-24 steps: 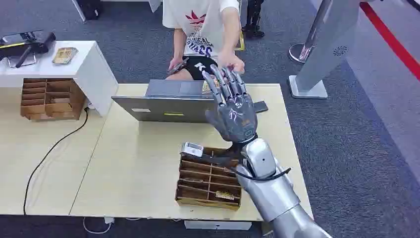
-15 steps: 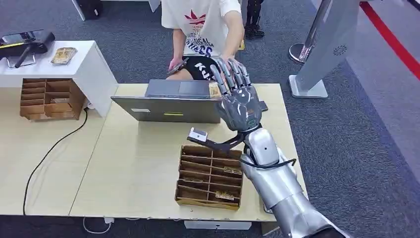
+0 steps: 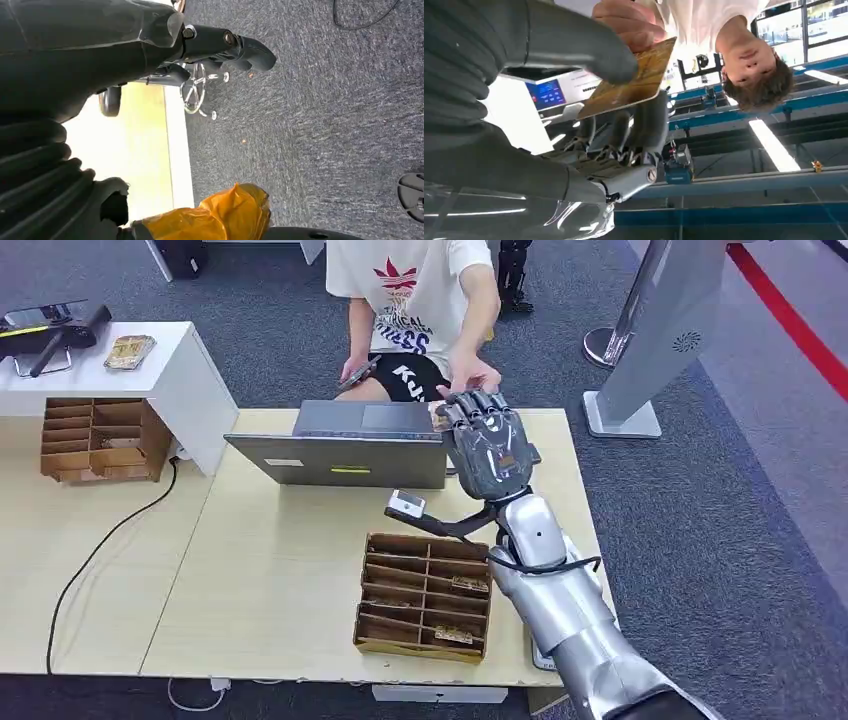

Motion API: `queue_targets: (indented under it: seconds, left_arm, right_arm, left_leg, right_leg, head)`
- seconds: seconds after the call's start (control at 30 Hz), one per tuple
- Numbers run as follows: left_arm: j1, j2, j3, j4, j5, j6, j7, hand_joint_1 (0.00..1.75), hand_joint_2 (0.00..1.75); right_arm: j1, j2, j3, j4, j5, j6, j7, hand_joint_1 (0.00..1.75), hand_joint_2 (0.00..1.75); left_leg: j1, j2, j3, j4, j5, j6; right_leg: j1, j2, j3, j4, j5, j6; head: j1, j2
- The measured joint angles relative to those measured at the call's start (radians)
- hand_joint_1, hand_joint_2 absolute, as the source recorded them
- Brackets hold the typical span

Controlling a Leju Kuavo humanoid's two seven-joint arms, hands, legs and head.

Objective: Pass the card to the sensor for recognition and then transmit it.

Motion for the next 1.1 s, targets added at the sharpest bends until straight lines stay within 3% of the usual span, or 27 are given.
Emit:
queue_targets:
  seconds: [0.8, 0.9, 1.0, 1.1]
  left_arm:
    - [0.000, 0.002, -0.013, 0.000, 0.008, 0.002, 0.008, 0.00, 1.75]
    - [0.000, 0.001, -0.013, 0.000, 0.021, 0.006, 0.008, 0.00, 1.75]
    - [0.000, -0.002, -0.013, 0.000, 0.046, 0.017, 0.008, 0.00, 1.75]
    - [0.001, -0.006, -0.013, 0.000, 0.073, 0.034, 0.006, 0.00, 1.75]
  right_arm:
    - [0.005, -0.003, -0.028, 0.015, -0.048, 0.000, -0.029, 1.75, 1.75]
    - [0.010, 0.002, -0.046, 0.017, -0.164, 0.000, -0.081, 1.75, 1.75]
    - [0.025, 0.014, -0.057, 0.011, -0.423, 0.020, -0.147, 1.75, 1.75]
    - [0.081, 0.018, -0.057, -0.093, -0.719, 0.151, -0.167, 1.75, 1.75]
  left_leg:
    - [0.000, 0.000, 0.000, 0.000, 0.000, 0.000]
    - [0.000, 0.000, 0.000, 0.000, 0.000, 0.000]
    - [0.000, 0.000, 0.000, 0.000, 0.000, 0.000]
    - [0.000, 0.000, 0.000, 0.000, 0.000, 0.000]
  right_leg:
    - [0.000, 0.000, 0.000, 0.000, 0.000, 0.000]
    - [0.000, 0.000, 0.000, 0.000, 0.000, 0.000]
    - [0.000, 0.000, 0.000, 0.000, 0.000, 0.000]
    - [0.000, 0.000, 0.000, 0.000, 0.000, 0.000]
  head:
    - [0.000, 0.000]
    - [0.000, 0.000]
    - [0.000, 0.000]
    - [0.000, 0.000]
